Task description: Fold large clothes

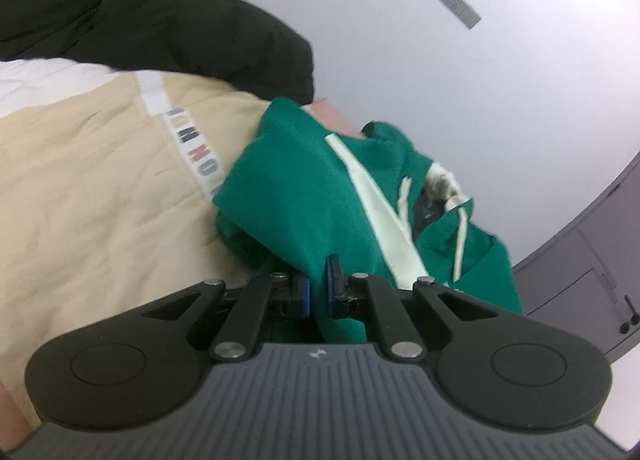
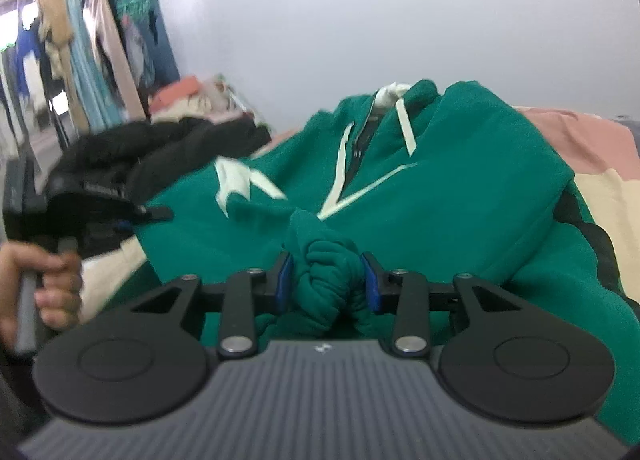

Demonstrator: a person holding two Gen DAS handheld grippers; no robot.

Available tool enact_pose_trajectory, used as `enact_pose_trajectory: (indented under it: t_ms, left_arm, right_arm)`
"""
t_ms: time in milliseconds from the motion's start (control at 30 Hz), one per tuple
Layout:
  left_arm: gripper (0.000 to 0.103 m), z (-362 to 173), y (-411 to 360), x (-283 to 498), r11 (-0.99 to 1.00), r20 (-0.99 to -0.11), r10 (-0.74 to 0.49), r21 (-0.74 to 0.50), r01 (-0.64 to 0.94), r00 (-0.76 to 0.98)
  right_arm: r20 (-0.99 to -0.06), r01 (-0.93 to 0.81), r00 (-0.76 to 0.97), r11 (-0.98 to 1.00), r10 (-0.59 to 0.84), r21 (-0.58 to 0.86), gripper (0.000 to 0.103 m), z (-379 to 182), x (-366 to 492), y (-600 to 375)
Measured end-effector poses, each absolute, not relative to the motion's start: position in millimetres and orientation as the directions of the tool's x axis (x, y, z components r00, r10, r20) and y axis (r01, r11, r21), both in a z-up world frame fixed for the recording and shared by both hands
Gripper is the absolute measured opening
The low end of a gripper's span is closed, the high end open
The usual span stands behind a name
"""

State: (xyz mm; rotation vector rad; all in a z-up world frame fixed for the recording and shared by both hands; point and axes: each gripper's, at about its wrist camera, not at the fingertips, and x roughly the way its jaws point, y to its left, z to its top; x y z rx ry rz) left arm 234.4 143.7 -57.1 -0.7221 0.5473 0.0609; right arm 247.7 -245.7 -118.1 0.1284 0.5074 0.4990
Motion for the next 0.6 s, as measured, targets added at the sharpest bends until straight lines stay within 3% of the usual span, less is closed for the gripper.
enact_pose_trajectory:
  t_ms: [167, 467, 533, 600]
  left_arm:
    - [0.009, -65.2, 140.0, 238.6, 0.788, -0.541, -0.132, -0.566, -0.244, 0.831]
    - [0.011, -61.9, 134.6, 234.6, 0.831, -0.548, -0.127, -0.514, -0.213, 0.827]
    - [0.020, -57.3, 132.2, 231.8, 0.846, -0.554, -0.115, -0.489, -0.211, 0.825]
    - [0.046, -52.8, 131.1, 228.0, 0.856, -0.568, -0.092, -0.465, -0.226, 0.818]
  right_arm:
    - [-0.523, -0.387, 0.726, 0.894, 0.446, 0.225, 0.039, -137.1, 256.8, -239.5]
    - [-0.538, -0.373, 0.720, 0.898, 0.438, 0.231, 0.040, -144.6, 258.8, -240.5]
    - [-0.535, -0.369, 0.720, 0.897, 0.443, 0.245, 0.042, -143.1, 260.0, -242.7]
    - [-0.527, -0.366, 0.726, 0.897, 0.442, 0.247, 0.046, -140.5, 257.5, -243.8]
